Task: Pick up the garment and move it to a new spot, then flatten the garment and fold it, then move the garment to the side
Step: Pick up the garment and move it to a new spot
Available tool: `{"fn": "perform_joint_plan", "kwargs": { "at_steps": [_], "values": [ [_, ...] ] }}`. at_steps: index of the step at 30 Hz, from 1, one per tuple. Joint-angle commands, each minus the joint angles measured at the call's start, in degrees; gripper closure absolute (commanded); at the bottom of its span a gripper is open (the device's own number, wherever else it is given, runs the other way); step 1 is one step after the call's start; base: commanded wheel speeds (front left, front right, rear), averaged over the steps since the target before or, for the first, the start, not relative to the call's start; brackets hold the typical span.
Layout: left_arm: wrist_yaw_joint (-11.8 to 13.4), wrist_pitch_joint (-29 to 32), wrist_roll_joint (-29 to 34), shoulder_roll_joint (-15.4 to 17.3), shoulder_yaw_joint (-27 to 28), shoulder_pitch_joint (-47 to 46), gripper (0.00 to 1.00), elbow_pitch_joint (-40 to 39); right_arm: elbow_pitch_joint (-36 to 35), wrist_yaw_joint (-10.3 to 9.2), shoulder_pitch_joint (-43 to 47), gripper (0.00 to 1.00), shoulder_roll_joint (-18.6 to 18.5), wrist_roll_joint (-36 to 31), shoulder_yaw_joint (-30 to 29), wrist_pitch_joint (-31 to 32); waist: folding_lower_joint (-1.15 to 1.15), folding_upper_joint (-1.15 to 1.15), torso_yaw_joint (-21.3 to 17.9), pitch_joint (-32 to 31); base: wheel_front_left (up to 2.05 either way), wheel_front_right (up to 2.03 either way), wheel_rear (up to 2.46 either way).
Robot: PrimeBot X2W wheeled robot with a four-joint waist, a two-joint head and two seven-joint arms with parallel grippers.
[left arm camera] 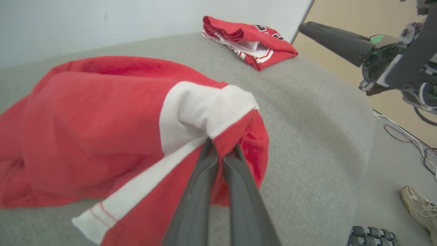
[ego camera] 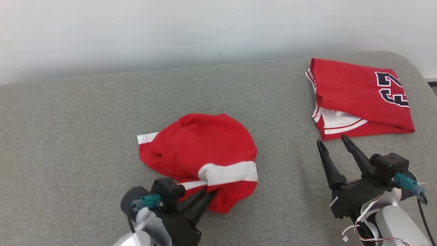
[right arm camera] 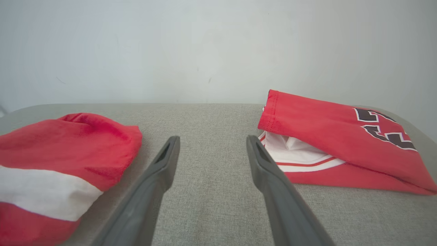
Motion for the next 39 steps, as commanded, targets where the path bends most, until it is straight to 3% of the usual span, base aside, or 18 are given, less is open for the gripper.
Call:
{"fn": "perform_joint_plan", "kwargs": {
  "at_steps": [1, 3, 4, 5, 6, 11, 25, 31, 39],
  "values": [
    [-0.08, -0.62, -0.35, -0.66, -0.19, 1.04, 1.0, 1.12, -0.2, -0.03, 0.45, 0.0, -0.45, 0.14, -0.09, 0.26, 0.0, 0.0, 0.79, -0.93, 0.0, 0.0, 0.0],
    [-0.54, -1.42, -0.74, -1.97, -1.05, 2.15, 0.97, 3.36, -0.31, -0.03, 0.76, 0.0, -0.5, 0.21, -0.13, 0.29, 0.0, 0.0, 1.2, -1.43, 0.0, 0.0, 0.0],
    [-0.7, -2.04, -1.29, -2.61, -1.06, 2.52, 0.87, 4.37, -0.35, -0.03, 0.89, 0.0, -0.52, 0.23, -0.15, 0.32, 0.0, 0.0, 1.43, -1.59, 0.0, 0.0, 0.0],
    [-0.71, -2.56, -1.29, -3.13, -1.13, 2.72, 0.71, 5.39, -0.43, -0.03, 1.03, 0.0, -0.48, 0.27, -0.07, 0.35, 0.0, 0.0, 1.68, -1.76, 0.0, 0.0, 0.0],
    [-0.6, -2.92, -0.94, -3.49, -1.43, 2.83, 0.0, 6.39, -0.44, -0.03, 1.23, 0.0, -0.46, 0.31, -0.05, 0.43, 0.0, 0.0, 1.94, -1.94, 0.0, 0.0, 0.0],
    [-0.02, -5.36, -0.44, -5.04, -1.72, 3.38, 0.0, 8.56, -0.23, -0.03, 2.35, 0.0, -0.41, 0.26, -0.56, 0.57, 0.0, 0.0, 3.25, -3.32, 0.0, 0.0, 0.0],
    [8.09, -10.34, -0.99, 0.61, 4.92, 7.17, 0.0, 4.02, -0.89, -0.03, 2.79, 0.0, -0.62, 0.78, -0.11, 0.76, 0.0, 0.0, 4.22, -3.82, 0.0, 0.0, 0.0],
    [7.0, -10.34, -2.6, 1.03, 5.51, 7.5, 0.0, 7.09, -1.03, -0.03, 2.28, 0.0, -0.57, 0.78, -0.26, 0.69, 0.0, 0.0, 3.54, -3.17, 0.0, 0.0, 0.0],
    [3.49, -10.69, -5.85, -1.25, 6.51, 6.17, 0.0, 13.81, -0.73, -0.03, 1.64, 0.0, -0.01, 0.87, 0.0, 0.45, 0.0, 0.0, 2.09, -2.35, 0.0, 0.0, 0.0]
  ]
}}
